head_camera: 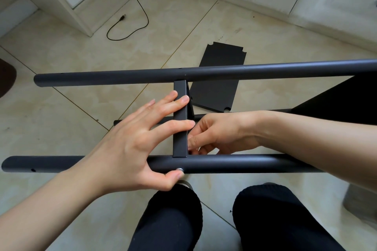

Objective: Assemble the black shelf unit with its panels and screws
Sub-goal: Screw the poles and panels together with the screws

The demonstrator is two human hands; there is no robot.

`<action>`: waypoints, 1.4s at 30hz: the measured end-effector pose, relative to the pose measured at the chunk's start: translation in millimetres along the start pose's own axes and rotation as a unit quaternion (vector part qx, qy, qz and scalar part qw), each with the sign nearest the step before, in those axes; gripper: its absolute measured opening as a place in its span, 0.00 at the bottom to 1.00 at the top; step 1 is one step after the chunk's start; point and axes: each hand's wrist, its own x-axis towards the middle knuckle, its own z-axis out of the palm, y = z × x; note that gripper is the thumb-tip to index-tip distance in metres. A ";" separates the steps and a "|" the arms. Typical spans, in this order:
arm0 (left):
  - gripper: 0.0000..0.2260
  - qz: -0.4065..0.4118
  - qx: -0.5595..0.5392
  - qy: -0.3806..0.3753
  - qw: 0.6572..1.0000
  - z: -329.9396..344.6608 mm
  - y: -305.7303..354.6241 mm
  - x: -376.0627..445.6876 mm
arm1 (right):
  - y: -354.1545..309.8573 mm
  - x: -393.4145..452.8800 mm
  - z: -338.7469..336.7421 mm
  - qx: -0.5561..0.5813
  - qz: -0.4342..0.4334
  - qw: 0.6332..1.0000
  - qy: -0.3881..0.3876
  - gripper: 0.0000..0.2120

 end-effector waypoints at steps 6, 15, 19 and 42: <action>0.32 0.000 -0.003 0.000 1.000 -0.4 0.7 0.2 | -0.3 1.9 1.9 -0.004 0.011 1.000 0.000 0.08; 0.32 0.000 -0.006 0.001 1.000 -0.4 0.9 0.5 | -1.6 2.6 -2.1 0.008 0.007 1.000 -0.010 0.08; 0.33 0.000 -0.004 0.000 1.000 -0.3 0.5 0.2 | 0.2 3.9 0.4 -0.001 0.015 1.000 0.003 0.14; 0.33 0.002 -0.004 0.002 1.000 0.8 -0.7 -0.4 | -0.5 4.7 -2.1 0.032 0.017 0.999 -0.015 0.06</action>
